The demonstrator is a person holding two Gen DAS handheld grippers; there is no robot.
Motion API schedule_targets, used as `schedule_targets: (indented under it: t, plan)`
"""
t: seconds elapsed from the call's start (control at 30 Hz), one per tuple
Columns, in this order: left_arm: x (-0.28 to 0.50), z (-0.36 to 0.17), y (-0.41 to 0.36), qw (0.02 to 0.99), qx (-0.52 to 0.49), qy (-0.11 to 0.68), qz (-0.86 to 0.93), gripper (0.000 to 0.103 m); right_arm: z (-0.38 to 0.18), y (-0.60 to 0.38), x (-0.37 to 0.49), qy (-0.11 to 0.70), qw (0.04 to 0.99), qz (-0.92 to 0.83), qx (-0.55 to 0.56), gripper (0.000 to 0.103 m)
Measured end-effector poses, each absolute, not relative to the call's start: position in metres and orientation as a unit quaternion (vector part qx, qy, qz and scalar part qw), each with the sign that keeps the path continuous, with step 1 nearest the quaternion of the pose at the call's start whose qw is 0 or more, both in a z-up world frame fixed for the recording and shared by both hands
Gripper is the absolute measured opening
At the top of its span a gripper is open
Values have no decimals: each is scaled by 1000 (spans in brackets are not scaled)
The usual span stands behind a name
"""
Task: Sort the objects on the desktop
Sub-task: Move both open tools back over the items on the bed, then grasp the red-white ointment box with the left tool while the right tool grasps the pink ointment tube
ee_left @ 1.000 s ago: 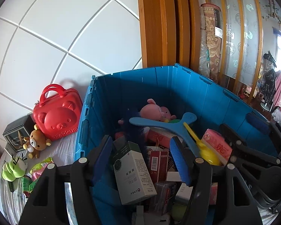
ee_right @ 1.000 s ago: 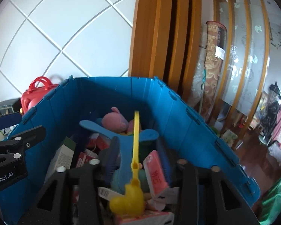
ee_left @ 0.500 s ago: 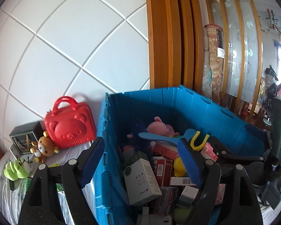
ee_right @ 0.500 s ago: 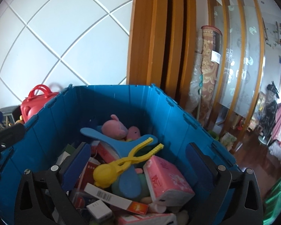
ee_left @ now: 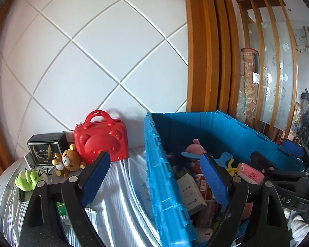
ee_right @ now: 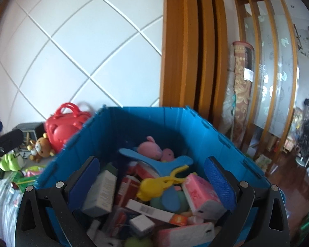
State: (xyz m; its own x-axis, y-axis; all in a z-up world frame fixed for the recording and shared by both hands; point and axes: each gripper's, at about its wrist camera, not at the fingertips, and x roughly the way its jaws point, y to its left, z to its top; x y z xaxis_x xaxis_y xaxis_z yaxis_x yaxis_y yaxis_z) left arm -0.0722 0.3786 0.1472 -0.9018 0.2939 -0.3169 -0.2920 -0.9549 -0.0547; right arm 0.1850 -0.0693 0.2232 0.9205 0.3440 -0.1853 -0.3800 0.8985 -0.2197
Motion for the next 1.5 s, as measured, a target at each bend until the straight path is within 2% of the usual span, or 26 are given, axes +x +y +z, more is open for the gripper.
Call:
schedule_targets:
  t: [0.37, 0.73, 1.2, 1.43, 1.5]
  plan:
    - [-80, 132, 263, 89, -178, 0, 980, 89, 223, 21, 110, 38, 946, 302, -112, 103]
    - [-104, 88, 130, 35, -228, -25, 973, 89, 172, 154, 59, 78, 898, 396, -174, 103]
    - [-135, -69, -26, -51, -381, -51, 922, 89, 51, 245, 69, 217, 842, 443, -217, 103]
    - [-165, -130, -3, 6, -431, -64, 900, 89, 2, 272, 98, 265, 819, 441, -255, 103]
    - [-176, -144, 15, 27, -444, -60, 894, 83, -6, 277, 107, 271, 811, 445, -266, 103]
